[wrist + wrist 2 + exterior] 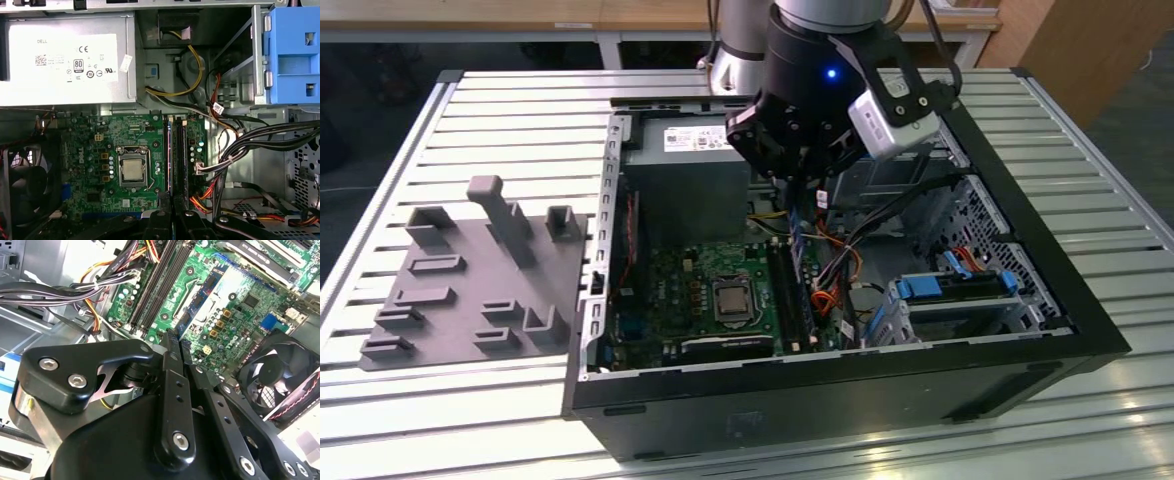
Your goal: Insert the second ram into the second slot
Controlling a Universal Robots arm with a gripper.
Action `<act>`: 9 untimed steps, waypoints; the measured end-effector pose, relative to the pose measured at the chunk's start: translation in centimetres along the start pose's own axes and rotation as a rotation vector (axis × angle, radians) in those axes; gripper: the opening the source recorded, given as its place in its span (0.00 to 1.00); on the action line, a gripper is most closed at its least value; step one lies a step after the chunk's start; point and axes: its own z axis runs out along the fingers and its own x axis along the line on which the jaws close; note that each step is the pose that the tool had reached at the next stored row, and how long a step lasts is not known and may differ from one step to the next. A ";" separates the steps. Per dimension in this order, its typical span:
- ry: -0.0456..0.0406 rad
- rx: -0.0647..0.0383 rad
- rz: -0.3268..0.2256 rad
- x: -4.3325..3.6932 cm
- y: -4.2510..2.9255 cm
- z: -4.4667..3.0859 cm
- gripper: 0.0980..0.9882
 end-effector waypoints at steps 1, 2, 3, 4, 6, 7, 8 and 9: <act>0.0000 0.000 0.000 0.00 0.00 0.07 0.04; -0.0001 0.000 0.000 0.00 0.00 0.14 0.04; 0.0000 0.001 0.000 0.00 0.00 0.20 0.04; -0.0001 0.001 0.000 0.00 0.00 0.26 0.04; -0.0001 0.001 0.000 0.00 0.00 0.38 0.04; -0.0001 0.002 0.000 0.00 0.00 0.44 0.04; -0.0001 0.002 0.000 0.00 0.00 0.48 0.04; -0.0001 0.002 0.000 0.00 0.00 0.54 0.04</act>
